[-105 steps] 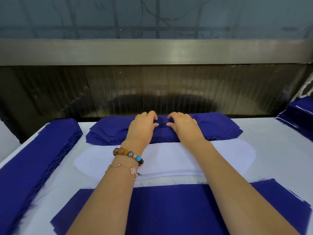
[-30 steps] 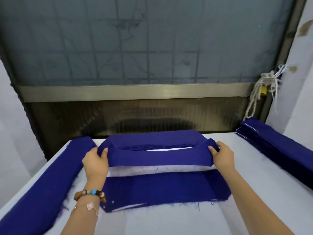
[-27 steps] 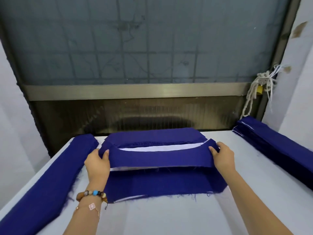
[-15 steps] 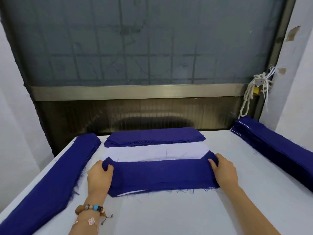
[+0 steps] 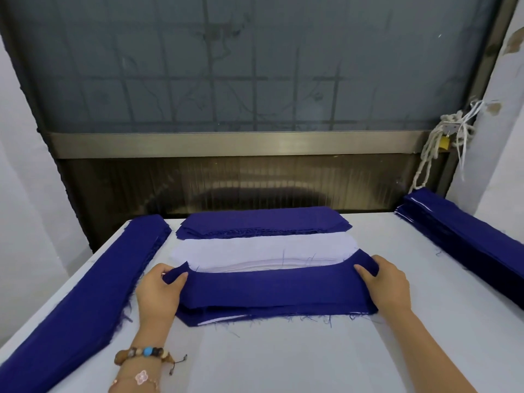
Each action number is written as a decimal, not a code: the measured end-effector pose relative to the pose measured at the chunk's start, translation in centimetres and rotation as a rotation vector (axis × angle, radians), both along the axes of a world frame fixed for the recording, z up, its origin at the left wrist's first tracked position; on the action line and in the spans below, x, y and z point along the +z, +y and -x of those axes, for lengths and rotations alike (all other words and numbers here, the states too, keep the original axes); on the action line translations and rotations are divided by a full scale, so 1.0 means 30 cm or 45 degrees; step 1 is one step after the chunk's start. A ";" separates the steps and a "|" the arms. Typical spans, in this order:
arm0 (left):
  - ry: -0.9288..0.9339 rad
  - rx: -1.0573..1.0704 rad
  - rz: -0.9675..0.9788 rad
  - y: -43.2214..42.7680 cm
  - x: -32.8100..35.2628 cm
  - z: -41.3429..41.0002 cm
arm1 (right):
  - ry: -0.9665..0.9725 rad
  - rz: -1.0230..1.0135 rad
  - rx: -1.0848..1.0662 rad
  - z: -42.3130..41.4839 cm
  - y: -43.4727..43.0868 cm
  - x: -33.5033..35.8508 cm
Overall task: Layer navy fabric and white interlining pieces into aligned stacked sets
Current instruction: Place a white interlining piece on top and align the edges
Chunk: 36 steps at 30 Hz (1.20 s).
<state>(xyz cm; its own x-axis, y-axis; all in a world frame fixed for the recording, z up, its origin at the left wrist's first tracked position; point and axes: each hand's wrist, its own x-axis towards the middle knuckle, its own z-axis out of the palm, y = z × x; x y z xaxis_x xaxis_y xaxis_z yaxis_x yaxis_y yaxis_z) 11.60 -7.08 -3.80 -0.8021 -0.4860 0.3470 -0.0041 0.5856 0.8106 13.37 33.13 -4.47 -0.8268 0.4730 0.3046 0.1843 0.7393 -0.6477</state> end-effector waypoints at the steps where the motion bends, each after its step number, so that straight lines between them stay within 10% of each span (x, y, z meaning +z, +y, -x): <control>1: -0.012 -0.010 0.012 -0.005 -0.003 -0.002 | 0.005 0.015 -0.001 -0.001 0.000 0.001; 36: -0.265 0.055 0.311 0.002 -0.010 -0.036 | -0.051 0.040 -0.149 -0.010 -0.003 -0.013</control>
<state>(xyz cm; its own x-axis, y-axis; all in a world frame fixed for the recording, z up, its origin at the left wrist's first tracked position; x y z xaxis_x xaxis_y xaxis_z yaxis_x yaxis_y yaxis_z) 12.67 -7.01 -4.09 -0.8485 -0.4438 0.2882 -0.1842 0.7583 0.6254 13.67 33.03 -4.85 -0.7763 0.5760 0.2561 0.2944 0.6905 -0.6607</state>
